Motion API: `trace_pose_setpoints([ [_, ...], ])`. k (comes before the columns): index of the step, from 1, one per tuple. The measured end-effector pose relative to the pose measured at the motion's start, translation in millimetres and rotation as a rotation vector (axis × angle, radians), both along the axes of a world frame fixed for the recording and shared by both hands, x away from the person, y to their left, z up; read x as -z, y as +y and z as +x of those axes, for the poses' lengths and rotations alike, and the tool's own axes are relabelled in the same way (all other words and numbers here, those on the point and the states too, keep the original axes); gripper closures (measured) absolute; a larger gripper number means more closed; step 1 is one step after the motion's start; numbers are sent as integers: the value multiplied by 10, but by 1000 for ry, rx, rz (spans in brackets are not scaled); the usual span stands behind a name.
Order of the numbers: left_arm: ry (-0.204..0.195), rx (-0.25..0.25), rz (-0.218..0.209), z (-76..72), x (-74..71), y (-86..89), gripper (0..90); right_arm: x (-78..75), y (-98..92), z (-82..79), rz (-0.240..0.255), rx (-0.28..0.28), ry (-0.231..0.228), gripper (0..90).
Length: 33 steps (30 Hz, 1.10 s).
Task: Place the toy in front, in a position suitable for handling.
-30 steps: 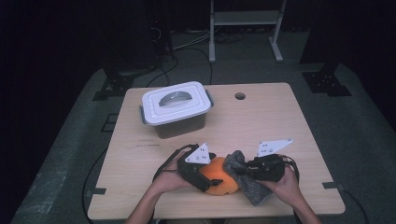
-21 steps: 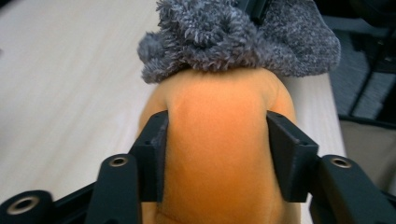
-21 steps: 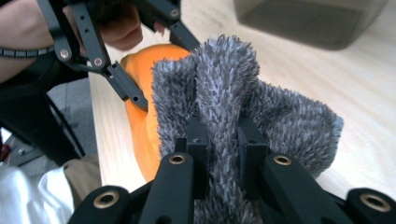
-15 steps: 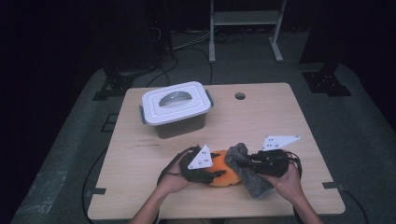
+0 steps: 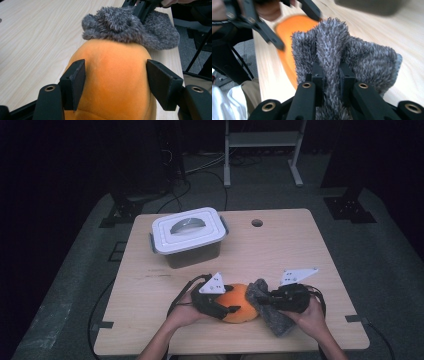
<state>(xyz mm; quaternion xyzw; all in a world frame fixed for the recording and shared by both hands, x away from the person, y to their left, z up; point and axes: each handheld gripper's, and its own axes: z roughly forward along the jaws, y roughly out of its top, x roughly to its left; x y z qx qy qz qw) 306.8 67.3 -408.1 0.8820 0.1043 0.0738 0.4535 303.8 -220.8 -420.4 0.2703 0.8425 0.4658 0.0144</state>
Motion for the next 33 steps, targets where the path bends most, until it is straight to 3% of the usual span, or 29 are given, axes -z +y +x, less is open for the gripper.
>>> trace_pose_setpoints([
  [3,6,3,-1,-4,4,1,337,44,-76,14,-4,25,24,782],
  [8,2,36,18,-38,-15,-30,325,-122,4,-21,76,2,-24,782],
  [12,14,39,2,-28,-96,3,230,-73,130,-32,49,-47,-19,781],
  [16,30,3,1,21,-115,48,168,-42,115,-52,31,-72,-13,780],
  [20,80,7,17,49,-3,39,208,-27,55,-34,29,-63,2,779],
  [26,75,35,33,14,11,-5,221,-144,106,-52,65,-52,-43,779],
  [33,93,44,54,31,-10,-17,78,-86,223,-80,35,-126,-30,779],
])
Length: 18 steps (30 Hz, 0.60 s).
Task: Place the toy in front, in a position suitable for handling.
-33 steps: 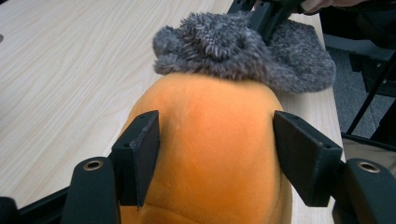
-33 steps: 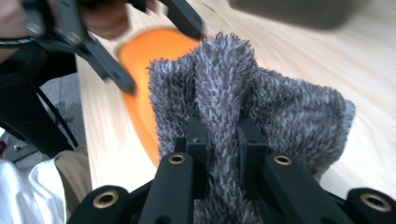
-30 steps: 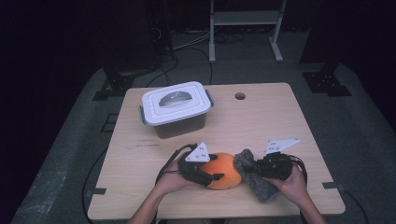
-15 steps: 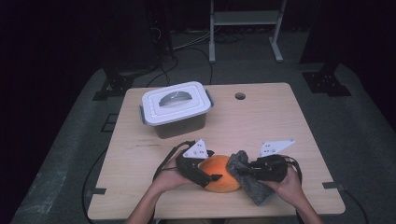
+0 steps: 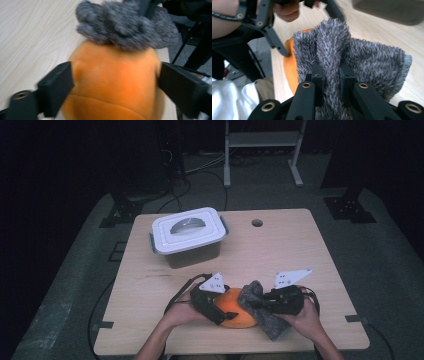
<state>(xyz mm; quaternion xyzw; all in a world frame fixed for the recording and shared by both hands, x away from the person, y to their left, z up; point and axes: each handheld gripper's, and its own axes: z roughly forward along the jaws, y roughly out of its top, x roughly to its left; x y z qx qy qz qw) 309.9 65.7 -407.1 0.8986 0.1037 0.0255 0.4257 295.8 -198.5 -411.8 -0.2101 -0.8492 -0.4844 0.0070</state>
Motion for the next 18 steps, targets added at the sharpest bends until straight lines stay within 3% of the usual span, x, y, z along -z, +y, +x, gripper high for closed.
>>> trace_pose_setpoints([
  [2,1,2,11,4,26,-16,59,8,7,-14,-11,-14,-1,778],
  [3,28,3,18,21,73,-38,56,10,8,-14,-11,-16,-1,778],
  [4,27,3,14,24,85,-41,57,9,7,-13,-12,-16,-1,778],
  [7,2,-2,11,5,80,-31,168,-6,2,-7,-14,-5,-4,779],
  [10,-65,0,-13,-33,51,-10,325,-60,-7,-12,-4,19,-16,780],
  [12,-99,-7,-42,-52,20,-9,370,-96,-6,-22,4,36,-35,779],
  [16,-189,-21,-39,-99,5,-54,380,-155,26,-48,25,64,-71,780],
  [18,-190,-20,-26,-96,17,-58,375,-154,47,-45,21,65,-79,779],
])
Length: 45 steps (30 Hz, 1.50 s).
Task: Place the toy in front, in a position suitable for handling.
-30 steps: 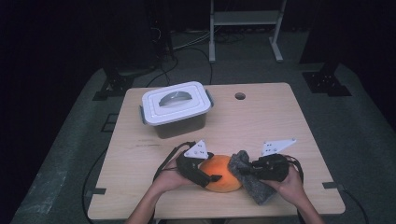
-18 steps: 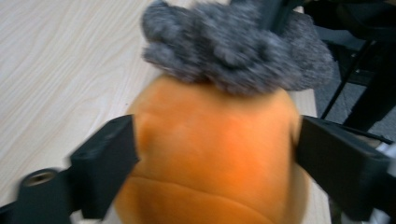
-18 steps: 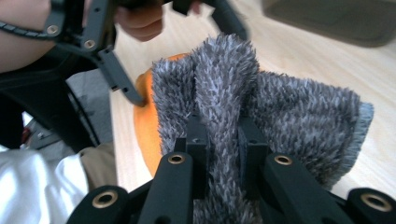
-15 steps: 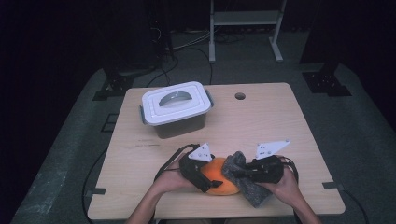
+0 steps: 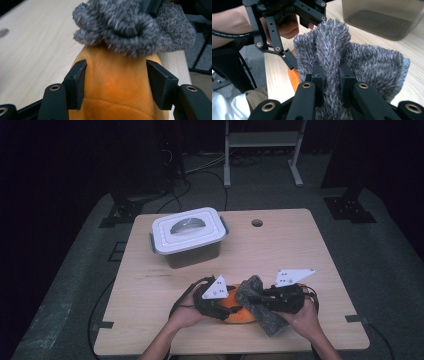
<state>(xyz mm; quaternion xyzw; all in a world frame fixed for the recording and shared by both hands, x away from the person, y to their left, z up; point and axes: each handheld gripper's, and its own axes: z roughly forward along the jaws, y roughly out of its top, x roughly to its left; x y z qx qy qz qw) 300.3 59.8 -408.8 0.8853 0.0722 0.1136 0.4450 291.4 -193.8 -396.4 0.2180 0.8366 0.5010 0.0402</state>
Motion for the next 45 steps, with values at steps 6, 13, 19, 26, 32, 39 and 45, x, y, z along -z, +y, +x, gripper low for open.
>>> trace_pose_setpoints([
  [6,79,-11,-2,93,63,126,337,92,-27,49,-14,17,24,779],
  [13,126,5,-17,162,117,296,331,239,-202,140,-26,68,99,779],
  [19,126,20,-7,141,121,297,316,178,-201,133,18,68,93,779],
  [26,158,10,-57,155,5,265,112,161,-48,82,-8,3,64,778],
  [32,162,9,-36,167,58,246,219,145,-4,62,-22,-13,42,778],
  [39,177,6,-34,180,80,288,284,228,-103,137,-5,22,99,777],
  [45,162,11,-31,160,83,286,274,297,-192,179,-39,61,132,778],
])
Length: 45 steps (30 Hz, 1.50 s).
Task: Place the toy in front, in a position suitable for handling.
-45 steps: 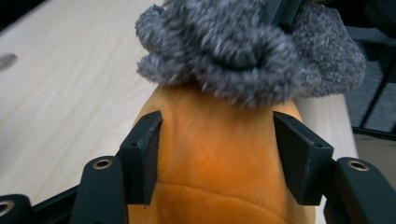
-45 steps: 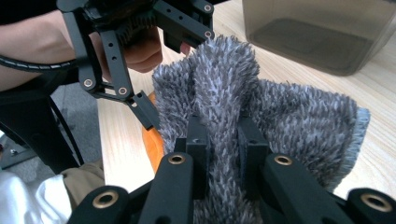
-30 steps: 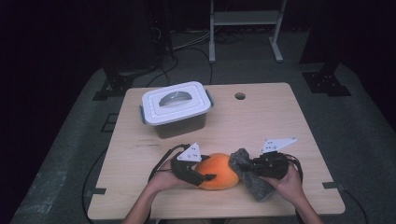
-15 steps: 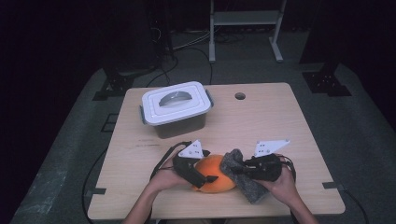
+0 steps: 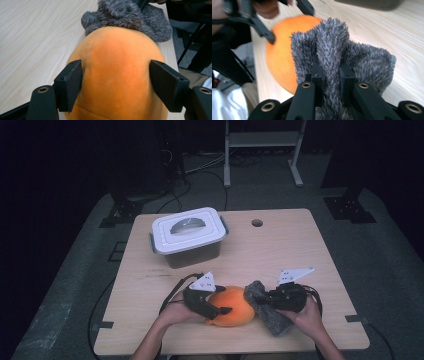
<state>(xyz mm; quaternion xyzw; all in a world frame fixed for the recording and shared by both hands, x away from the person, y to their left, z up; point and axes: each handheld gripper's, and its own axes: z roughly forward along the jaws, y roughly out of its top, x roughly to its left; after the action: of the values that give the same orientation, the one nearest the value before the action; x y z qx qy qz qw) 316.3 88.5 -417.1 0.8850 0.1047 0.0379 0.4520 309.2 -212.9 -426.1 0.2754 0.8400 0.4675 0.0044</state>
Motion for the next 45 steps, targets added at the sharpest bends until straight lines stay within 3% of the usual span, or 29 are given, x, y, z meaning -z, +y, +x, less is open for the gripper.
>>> trace_pose_setpoints([
  [3,-5,6,7,-15,-5,-9,263,-25,-21,-5,1,6,-10,778],
  [9,-16,23,18,-40,-7,-41,258,-179,103,-74,79,-39,-57,776],
  [12,-19,25,19,-44,-7,-38,260,-152,156,-74,48,-54,-55,776],
  [19,-18,23,18,-46,-6,-53,256,-91,54,-66,17,-34,-28,777],
  [25,-37,27,30,-77,-20,-120,250,-255,206,-149,65,-77,-86,776],
  [30,-38,35,34,-82,-21,-118,248,-220,329,-188,4,-110,-98,777],
  [35,-39,33,31,-85,-17,-123,250,-169,233,-183,-13,-103,-88,777],
  [38,-40,29,37,-94,-24,-156,250,-165,171,-170,-8,-91,-60,777],
  [45,-58,42,54,-138,-48,-226,228,-275,307,-199,26,-120,-96,776],
])
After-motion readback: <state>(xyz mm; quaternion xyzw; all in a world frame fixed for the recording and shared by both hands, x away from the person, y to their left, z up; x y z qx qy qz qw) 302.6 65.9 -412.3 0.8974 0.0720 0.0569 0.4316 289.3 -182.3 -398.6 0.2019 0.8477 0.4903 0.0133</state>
